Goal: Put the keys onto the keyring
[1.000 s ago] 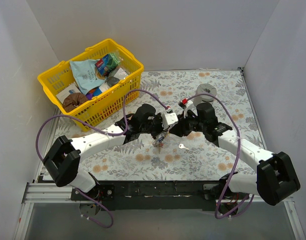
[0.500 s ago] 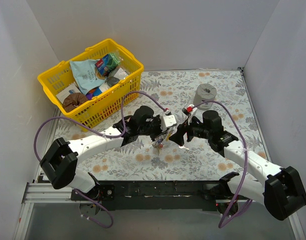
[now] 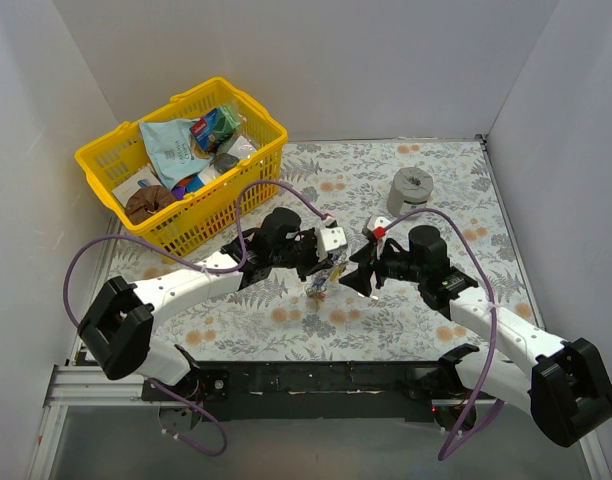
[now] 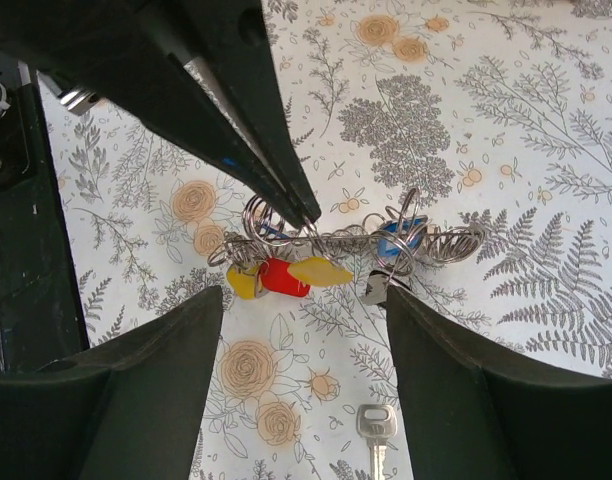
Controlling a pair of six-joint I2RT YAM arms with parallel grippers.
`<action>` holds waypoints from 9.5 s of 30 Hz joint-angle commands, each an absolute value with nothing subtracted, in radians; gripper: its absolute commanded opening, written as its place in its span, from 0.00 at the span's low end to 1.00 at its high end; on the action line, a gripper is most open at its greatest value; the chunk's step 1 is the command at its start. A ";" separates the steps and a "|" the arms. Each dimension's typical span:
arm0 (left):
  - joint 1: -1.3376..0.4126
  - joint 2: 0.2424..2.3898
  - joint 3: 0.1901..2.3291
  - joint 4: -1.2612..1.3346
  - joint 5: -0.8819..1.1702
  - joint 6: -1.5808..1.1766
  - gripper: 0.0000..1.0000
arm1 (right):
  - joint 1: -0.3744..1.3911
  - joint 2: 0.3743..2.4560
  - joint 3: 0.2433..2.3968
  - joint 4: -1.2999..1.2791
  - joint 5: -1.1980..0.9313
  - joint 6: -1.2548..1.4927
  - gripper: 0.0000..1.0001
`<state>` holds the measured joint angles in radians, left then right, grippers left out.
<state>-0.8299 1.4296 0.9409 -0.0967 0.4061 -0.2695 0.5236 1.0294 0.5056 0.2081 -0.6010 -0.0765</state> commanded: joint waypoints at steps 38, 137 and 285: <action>-0.744 1.417 0.956 -0.060 0.673 -0.265 0.00 | 0.485 1.117 0.517 0.526 -0.798 -0.034 0.47; -0.762 1.666 1.040 0.006 0.905 -0.288 0.23 | 0.482 1.143 0.727 -0.190 -0.727 -0.362 0.01; -0.713 1.758 1.195 -0.066 1.009 -0.342 0.11 | 0.387 1.241 0.784 -0.218 -0.882 -0.379 0.01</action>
<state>-0.7105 1.7554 1.1549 -0.0727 1.0061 -0.3222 0.3874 1.2453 0.7464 -0.2371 -0.8623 -0.3710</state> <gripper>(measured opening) 0.146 0.032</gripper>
